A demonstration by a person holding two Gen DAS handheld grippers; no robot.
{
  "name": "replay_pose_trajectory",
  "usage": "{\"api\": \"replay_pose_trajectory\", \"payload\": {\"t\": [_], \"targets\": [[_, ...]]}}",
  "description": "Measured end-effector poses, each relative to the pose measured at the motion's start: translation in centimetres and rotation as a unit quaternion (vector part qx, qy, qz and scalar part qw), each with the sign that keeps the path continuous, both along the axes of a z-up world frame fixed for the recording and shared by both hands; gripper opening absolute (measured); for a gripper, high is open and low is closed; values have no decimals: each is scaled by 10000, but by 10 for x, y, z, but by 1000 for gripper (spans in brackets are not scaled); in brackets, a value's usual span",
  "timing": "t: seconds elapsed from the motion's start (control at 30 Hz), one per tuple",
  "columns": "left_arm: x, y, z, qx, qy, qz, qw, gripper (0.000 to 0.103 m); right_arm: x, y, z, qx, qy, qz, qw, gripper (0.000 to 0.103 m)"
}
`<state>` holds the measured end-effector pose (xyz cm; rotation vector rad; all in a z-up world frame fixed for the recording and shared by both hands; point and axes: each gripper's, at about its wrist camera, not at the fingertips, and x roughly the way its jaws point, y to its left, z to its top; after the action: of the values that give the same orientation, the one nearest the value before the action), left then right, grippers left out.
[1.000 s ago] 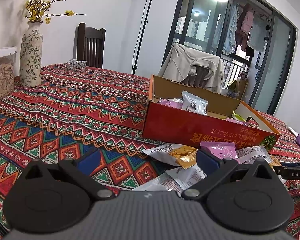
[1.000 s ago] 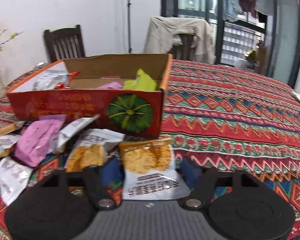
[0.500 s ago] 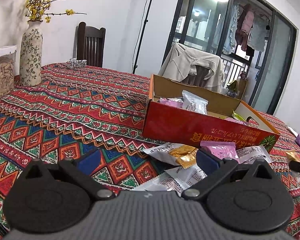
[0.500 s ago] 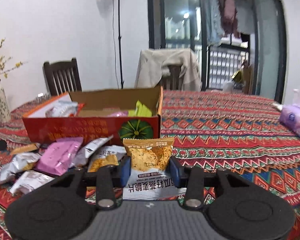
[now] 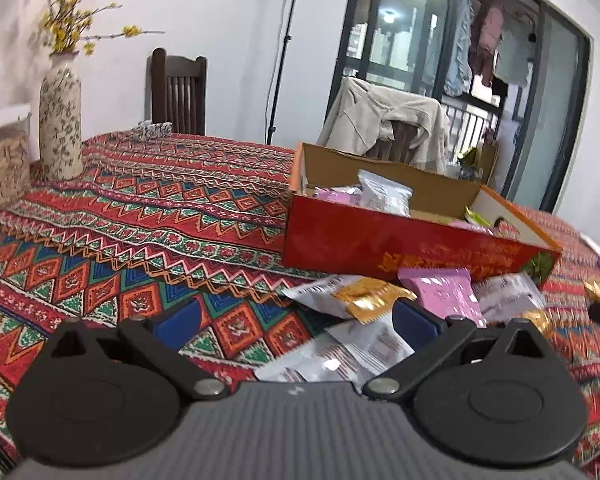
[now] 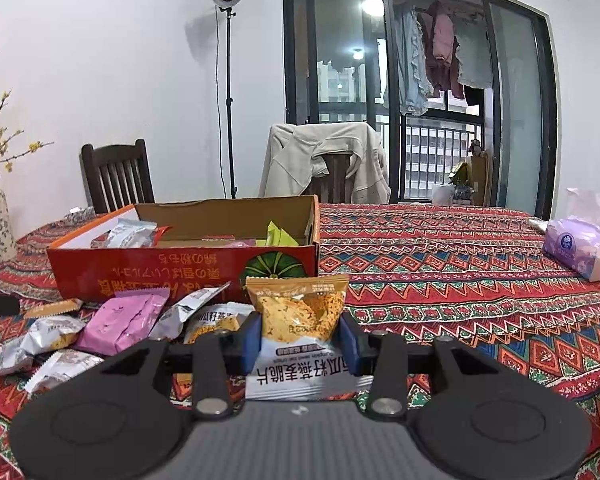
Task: Organize snacks
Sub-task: 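Lift the yellow cracker packet with the right gripper while the left tool approaches a white packet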
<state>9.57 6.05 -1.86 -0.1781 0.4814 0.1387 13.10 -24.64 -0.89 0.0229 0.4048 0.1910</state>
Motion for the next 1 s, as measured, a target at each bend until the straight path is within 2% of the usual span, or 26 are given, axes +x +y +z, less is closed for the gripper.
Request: {"api": "replay_pose_trajectory", "payload": {"t": [0.07,0.17,0.27,0.37,0.47,0.8,1.0], "targets": [[-3,-11,1,141,73,-85,9998,103,-1,-1,-1,20,-1,7,10000,40],[-2,-33,0,614,130,-150,9979,103,-2,-2,-1,34,-5,25,10000,40],[8,-48,-4,925,384,-61,9949,103,-1,-4,-1,88,-6,18,10000,40],[17,-52,-9,913,723,103,9931,103,0,-6,-1,158,2,-5,9999,40],[17,-44,-13,807,895,245,9924,103,-1,-8,-1,208,-29,-6,9998,41],[-1,-9,-16,708,1075,476,9905,103,-1,-10,0,308,-65,27,9995,41],[4,-3,-15,774,1108,654,9887,103,-1,-11,-1,314,-66,27,9995,41]]}}
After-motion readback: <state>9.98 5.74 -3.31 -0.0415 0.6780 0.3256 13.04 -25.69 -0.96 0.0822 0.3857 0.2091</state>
